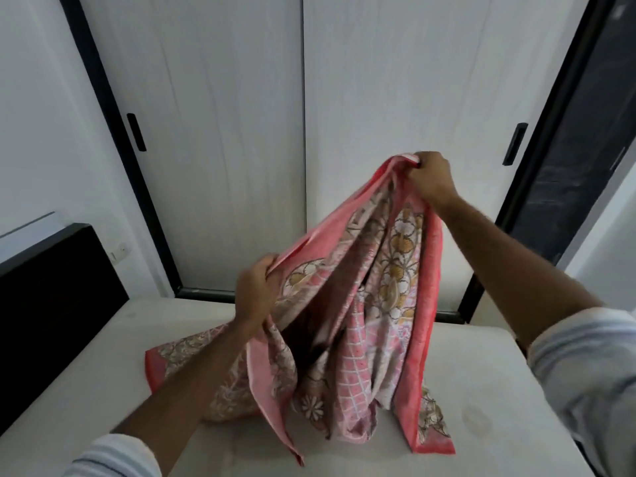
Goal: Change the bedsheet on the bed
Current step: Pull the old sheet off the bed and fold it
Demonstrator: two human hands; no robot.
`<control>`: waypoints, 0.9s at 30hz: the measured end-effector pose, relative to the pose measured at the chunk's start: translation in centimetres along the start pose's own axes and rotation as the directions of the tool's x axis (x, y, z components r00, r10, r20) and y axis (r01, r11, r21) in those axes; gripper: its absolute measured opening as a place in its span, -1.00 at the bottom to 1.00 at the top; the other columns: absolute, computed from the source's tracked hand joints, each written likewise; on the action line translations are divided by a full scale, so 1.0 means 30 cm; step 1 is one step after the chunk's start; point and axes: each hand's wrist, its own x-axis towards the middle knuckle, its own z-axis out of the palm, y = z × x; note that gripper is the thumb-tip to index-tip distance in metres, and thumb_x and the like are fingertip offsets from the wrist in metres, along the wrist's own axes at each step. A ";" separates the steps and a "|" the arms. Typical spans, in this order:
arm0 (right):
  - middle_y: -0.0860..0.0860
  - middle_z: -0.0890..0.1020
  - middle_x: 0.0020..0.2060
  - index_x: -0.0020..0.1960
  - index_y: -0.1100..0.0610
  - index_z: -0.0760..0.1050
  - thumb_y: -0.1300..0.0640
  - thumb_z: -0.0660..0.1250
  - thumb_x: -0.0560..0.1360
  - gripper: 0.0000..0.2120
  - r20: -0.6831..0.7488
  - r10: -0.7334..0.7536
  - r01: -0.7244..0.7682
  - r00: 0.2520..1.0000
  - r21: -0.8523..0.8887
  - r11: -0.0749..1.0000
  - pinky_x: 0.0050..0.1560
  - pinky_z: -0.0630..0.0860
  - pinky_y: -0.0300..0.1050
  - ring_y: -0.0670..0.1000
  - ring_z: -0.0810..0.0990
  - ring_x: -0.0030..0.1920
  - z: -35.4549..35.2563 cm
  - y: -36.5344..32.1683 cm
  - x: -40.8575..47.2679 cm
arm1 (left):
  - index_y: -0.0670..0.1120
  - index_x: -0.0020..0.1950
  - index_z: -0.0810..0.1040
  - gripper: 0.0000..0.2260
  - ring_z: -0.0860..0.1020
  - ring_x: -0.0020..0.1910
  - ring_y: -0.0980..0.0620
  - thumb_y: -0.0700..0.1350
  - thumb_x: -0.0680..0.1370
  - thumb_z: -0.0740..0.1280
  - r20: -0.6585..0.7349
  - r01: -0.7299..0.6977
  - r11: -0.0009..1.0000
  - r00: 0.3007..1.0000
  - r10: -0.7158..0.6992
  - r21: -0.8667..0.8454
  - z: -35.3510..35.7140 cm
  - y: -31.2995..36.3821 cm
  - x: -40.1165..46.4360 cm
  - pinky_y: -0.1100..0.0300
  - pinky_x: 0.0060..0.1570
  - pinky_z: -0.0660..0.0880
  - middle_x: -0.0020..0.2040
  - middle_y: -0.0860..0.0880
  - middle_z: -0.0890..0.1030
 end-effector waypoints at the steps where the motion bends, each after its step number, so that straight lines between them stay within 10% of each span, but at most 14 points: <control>1: 0.19 0.68 -0.02 0.07 0.15 0.58 0.10 0.29 0.47 -0.77 0.032 0.048 -0.043 0.998 -0.124 0.991 -0.01 0.53 0.02 0.22 0.64 0.05 0.003 0.051 0.008 | -0.08 -0.05 0.65 -0.81 0.61 -0.26 -0.04 0.00 0.55 0.31 0.072 -0.071 0.991 0.995 0.063 0.116 -0.014 0.014 0.040 0.04 -0.24 0.47 -0.26 -0.04 0.66; 4: 0.24 0.64 0.10 0.46 0.09 0.31 0.06 0.37 0.50 -0.43 0.233 0.095 -0.013 0.968 -0.332 0.943 0.08 0.56 0.08 0.27 0.63 0.10 0.059 0.122 -0.064 | -0.14 -0.13 0.62 -0.75 0.63 -0.22 -0.16 0.00 0.56 0.27 0.242 -0.178 0.940 0.964 0.108 0.292 -0.019 0.075 0.150 -0.01 -0.24 0.45 -0.25 -0.14 0.65; 9: 0.11 0.71 0.02 0.58 -0.02 0.15 0.04 0.39 0.55 -0.31 0.621 -0.301 0.359 0.724 0.033 0.933 0.04 0.58 -0.02 0.07 0.67 -0.08 0.296 0.010 -0.389 | -0.08 -0.16 0.64 -0.61 0.62 -0.24 0.01 0.23 0.47 0.27 0.350 -0.205 0.944 0.931 0.106 0.259 0.045 0.173 0.153 0.11 -0.28 0.42 -0.25 -0.08 0.67; 14: 0.11 0.66 -0.04 0.06 0.02 0.48 0.07 0.24 0.49 -0.84 0.516 -0.269 0.359 0.813 -0.081 0.930 -0.08 0.54 0.06 0.22 0.63 0.01 0.335 -0.001 -0.419 | -0.11 -0.03 0.67 -0.85 0.53 -0.39 0.16 -0.08 0.62 0.34 0.404 -0.312 0.935 0.887 0.223 0.168 0.074 0.211 0.094 0.15 -0.30 0.35 -0.36 0.09 0.58; 19: 0.08 0.66 -0.06 0.12 0.06 0.52 0.14 0.22 0.52 -0.79 0.417 -0.383 0.477 0.824 -0.148 0.866 -0.18 0.40 -0.06 0.16 0.61 -0.07 0.316 -0.032 -0.413 | 0.00 0.51 0.28 -0.41 0.60 -0.31 0.01 -0.17 0.54 0.43 0.428 -0.299 0.944 0.878 0.214 0.141 0.071 0.163 -0.035 0.15 -0.31 0.53 -0.16 0.03 0.59; 24: 0.05 0.67 -0.09 0.07 0.05 0.54 0.16 0.21 0.50 -0.80 0.388 -0.334 0.408 0.859 -0.124 0.905 -0.10 0.58 0.04 0.13 0.63 -0.08 0.310 -0.051 -0.381 | 0.05 0.47 0.21 -0.36 0.63 -0.33 0.03 -0.24 0.51 0.45 0.272 0.049 0.989 0.962 -0.010 -0.140 0.079 0.080 -0.128 0.21 -0.36 0.58 -0.11 -0.01 0.60; 27: 0.04 0.68 -0.08 0.06 0.07 0.57 0.22 0.20 0.47 -0.76 0.325 -0.301 0.345 0.897 -0.085 0.935 -0.08 0.57 0.02 0.12 0.63 -0.08 0.268 -0.047 -0.334 | 0.02 0.37 0.31 -0.46 0.68 -0.28 0.09 -0.19 0.50 0.49 0.331 0.112 0.994 0.938 -0.108 0.007 0.072 0.016 -0.177 0.24 -0.34 0.62 0.04 0.02 0.63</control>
